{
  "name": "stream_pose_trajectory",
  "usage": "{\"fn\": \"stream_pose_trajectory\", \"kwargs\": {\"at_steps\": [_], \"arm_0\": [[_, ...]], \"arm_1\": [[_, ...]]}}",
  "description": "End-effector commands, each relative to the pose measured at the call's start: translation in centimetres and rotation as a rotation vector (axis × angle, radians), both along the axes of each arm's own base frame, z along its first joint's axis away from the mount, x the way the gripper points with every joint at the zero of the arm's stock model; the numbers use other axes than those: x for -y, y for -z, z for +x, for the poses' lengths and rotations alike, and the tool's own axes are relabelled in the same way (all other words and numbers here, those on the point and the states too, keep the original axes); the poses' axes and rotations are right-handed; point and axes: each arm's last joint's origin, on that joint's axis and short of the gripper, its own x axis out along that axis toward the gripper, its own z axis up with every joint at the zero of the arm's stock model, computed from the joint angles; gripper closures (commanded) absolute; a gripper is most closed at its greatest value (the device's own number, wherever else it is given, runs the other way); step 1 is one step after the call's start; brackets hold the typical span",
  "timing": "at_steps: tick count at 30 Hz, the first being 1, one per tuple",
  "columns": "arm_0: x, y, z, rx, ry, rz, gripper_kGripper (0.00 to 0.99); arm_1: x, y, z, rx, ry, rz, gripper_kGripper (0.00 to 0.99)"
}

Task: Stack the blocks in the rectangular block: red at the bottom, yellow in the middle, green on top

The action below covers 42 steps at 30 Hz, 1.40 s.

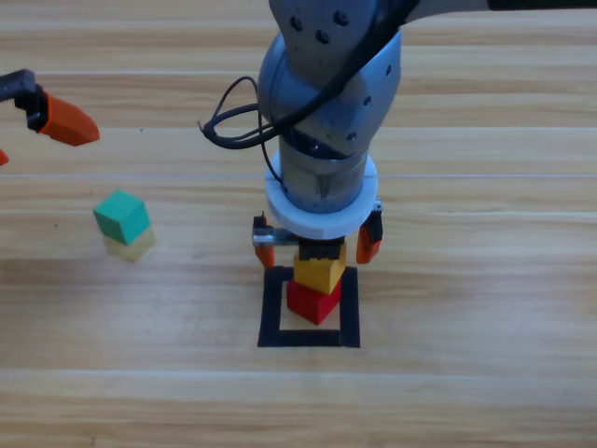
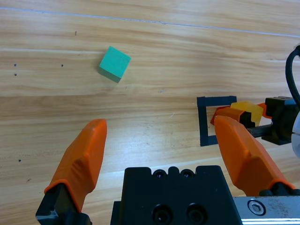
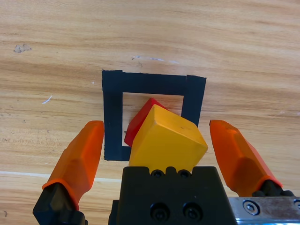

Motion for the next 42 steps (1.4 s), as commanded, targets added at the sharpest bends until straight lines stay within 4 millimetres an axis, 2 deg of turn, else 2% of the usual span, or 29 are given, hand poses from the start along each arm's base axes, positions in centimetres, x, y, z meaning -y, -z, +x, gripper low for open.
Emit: {"fn": "stream_pose_trajectory", "kwargs": {"at_steps": [1, 4, 9, 12, 15, 18, 20, 23, 26, 30, 33, 42], "arm_0": [[-0.1, 1.0, 0.4, -0.032, -0.015, 0.004, 0.016], [-0.2, 1.0, 0.4, -0.029, -0.016, 0.002, 0.016], [-0.2, 0.3, 0.5, -0.01, -0.052, -0.031, 0.016], [-0.2, -0.6, 2.0, -0.024, -0.133, -0.092, 0.014], [1.0, -1.2, 5.4, -0.124, -0.23, -0.105, 0.013], [2.7, -0.9, 9.7, -0.249, -0.324, -0.082, 0.021], [3.7, -0.1, 12.2, -0.33, -0.383, -0.062, 0.045], [4.5, 2.4, 14.6, -0.44, -0.478, -0.038, 0.057], [5.0, 5.8, 16.2, -0.535, -0.538, -0.018, 0.073], [5.8, 8.9, 18.1, -0.612, -0.628, 0.004, 0.085], [5.9, 9.8, 18.3, -0.63, -0.684, -0.002, 0.085], [5.3, 10.1, 19.4, -0.637, -0.838, -0.078, 0.082]], "arm_1": [[0.1, -4.9, -3.6, 0.083, -0.078, 0.007, 0.0], [1.2, -9.0, -5.6, 0.151, -0.119, 0.048, 0.0], [5.1, -16.6, -9.1, 0.268, -0.203, 0.155, 0.001], [8.5, -18.9, -10.6, 0.335, -0.266, 0.246, 0.002], [12.7, -18.4, -11.2, 0.367, -0.334, 0.338, 0.001], [17.0, -16.2, -10.8, 0.378, -0.388, 0.393, 0.001], [19.5, -14.5, -10.4, 0.364, -0.421, 0.401, 0.001], [21.7, -12.2, -10.3, 0.362, -0.487, 0.406, 0.001], [22.4, -11.1, -10.5, 0.367, -0.533, 0.381, 0.001], [22.2, -10.1, -10.4, 0.351, -0.566, 0.352, 0.0], [22.0, -9.6, -10.3, 0.337, -0.568, 0.342, 0.0], [21.3, -8.3, -9.5, 0.303, -0.564, 0.315, 0.0]]}}
